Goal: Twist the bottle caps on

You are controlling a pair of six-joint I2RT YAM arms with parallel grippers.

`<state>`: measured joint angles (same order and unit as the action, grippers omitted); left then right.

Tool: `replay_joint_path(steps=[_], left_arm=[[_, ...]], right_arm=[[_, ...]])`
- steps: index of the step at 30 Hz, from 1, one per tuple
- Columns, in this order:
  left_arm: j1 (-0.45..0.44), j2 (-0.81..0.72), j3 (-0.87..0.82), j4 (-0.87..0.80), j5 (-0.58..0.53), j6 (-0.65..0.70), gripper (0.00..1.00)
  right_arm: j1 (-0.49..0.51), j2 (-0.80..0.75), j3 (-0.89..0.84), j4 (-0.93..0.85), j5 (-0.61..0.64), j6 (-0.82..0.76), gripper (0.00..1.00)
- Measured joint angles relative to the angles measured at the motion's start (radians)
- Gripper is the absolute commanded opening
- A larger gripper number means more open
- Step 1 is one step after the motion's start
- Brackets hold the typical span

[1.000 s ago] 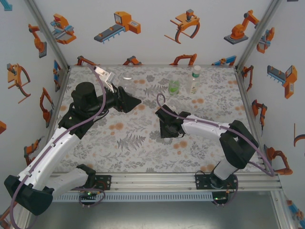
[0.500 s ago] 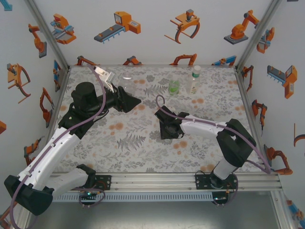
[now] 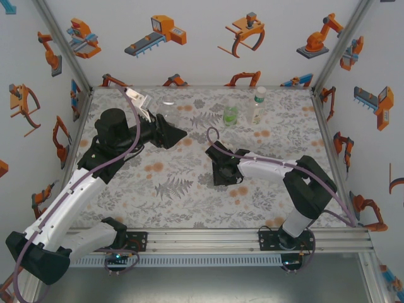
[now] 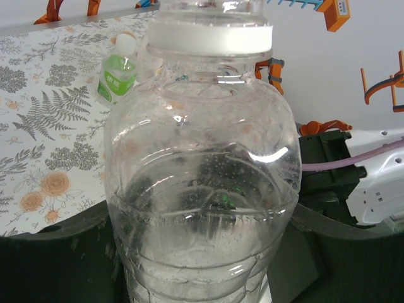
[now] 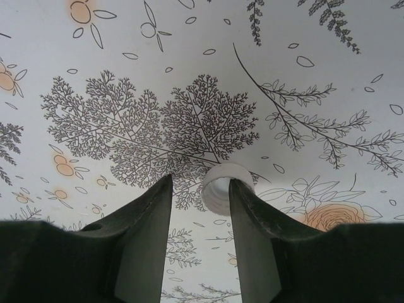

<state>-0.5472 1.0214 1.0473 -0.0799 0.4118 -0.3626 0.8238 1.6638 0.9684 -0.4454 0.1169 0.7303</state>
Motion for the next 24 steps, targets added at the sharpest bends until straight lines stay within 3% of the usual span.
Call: replay_joint_path(steps=[9,24], left_arm=[[0.000,0.007,0.000,0.000,0.000,0.000,0.00],[0.000,0.009,0.000,0.000,-0.001,0.000,0.00]], right_arm=[[-0.025,-0.067,0.003,-0.021,0.005,-0.001,0.45],[-0.032,-0.048,-0.004,-0.016,-0.012,0.000,0.46]])
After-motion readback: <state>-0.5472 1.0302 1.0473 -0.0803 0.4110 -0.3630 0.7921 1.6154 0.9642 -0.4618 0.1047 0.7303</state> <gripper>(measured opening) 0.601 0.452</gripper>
